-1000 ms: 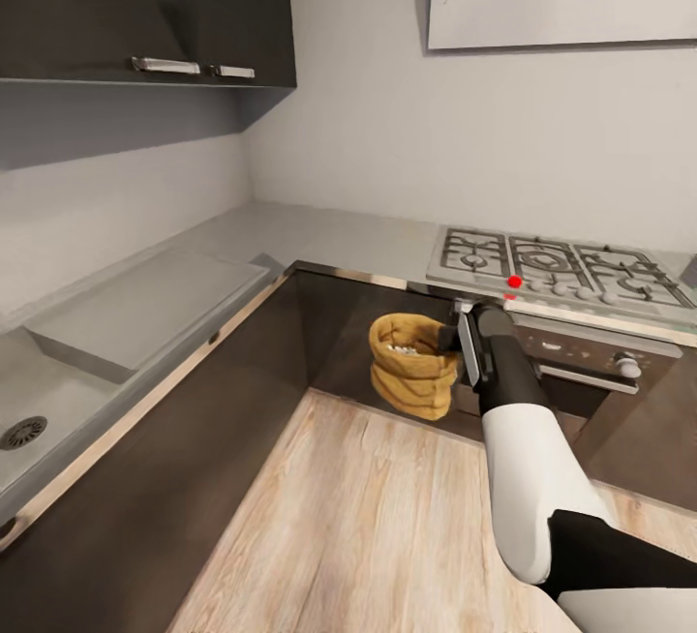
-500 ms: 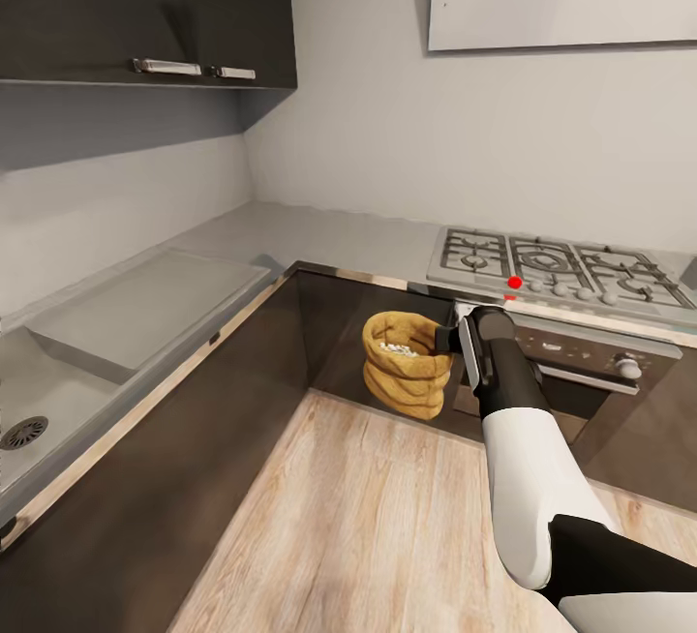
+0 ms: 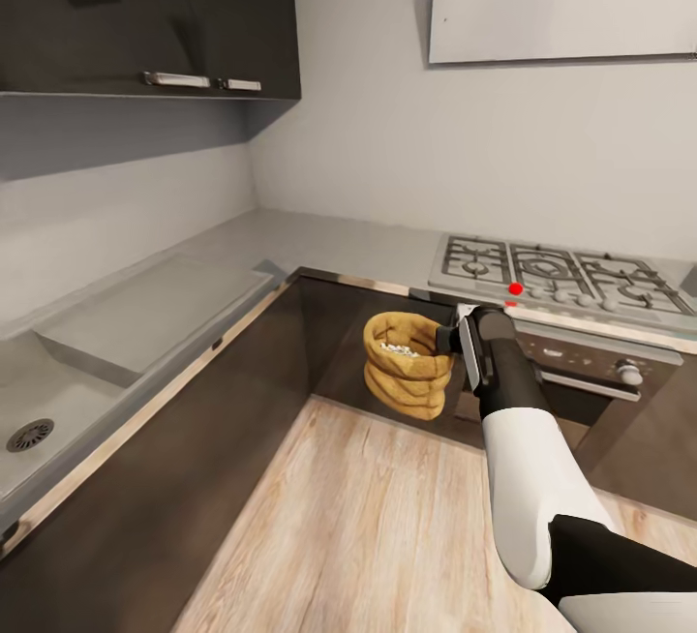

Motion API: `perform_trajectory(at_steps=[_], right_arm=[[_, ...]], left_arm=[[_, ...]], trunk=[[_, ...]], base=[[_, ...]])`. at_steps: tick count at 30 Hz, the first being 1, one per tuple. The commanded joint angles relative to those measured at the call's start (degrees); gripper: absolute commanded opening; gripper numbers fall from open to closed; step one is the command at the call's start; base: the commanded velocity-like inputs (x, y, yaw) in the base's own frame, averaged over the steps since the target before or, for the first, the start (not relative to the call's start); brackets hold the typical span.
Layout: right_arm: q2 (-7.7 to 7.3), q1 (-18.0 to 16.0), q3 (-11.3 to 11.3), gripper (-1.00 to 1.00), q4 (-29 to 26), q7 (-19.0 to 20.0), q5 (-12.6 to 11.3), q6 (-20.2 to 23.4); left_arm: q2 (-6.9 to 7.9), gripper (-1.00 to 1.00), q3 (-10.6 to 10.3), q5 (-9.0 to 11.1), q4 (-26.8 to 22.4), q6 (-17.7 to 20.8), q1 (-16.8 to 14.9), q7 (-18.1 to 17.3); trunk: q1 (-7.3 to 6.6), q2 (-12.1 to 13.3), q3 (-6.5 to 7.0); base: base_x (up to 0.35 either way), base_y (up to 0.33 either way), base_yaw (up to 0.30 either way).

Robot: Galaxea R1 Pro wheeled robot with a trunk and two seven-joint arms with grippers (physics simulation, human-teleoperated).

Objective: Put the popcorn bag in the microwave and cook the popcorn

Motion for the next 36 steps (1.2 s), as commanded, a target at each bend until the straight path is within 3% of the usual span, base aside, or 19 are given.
perform_trajectory(at_steps=[1,20,32,36], right_arm=[[0.06,-0.04,-0.15,-1.00,-0.05,-0.28,-0.24,0.15],[0.06,-0.04,-0.39,-1.00,-1.90,-0.38,-0.16,1.10],[0.06,-0.04,-1.83,-1.00,-2.17,-0.38,-0.12,1.03],[0.06,-0.04,-3.23,-1.00,-2.22,-0.38,-0.12,1.02]], left_arm=[[-0.01,1.00,0.01,0.26,-0.05,-0.11,0.01,0.04],[0.01,1.00,0.01,0.26,-0.05,-0.11,0.01,0.04],[0.05,1.00,0.01,0.26,-0.05,-0.11,0.01,0.04],[0.05,1.00,0.01,0.26,-0.05,-0.11,0.01,0.04]], trunk=[[0.00,-0.03,0.04],[0.00,-0.03,1.74],[0.00,-0.03,2.82],[0.00,-0.03,3.18]], base=[[0.000,0.000,0.000],[0.000,0.000,0.000],[0.000,0.000,0.000],[0.000,0.000,0.000]])
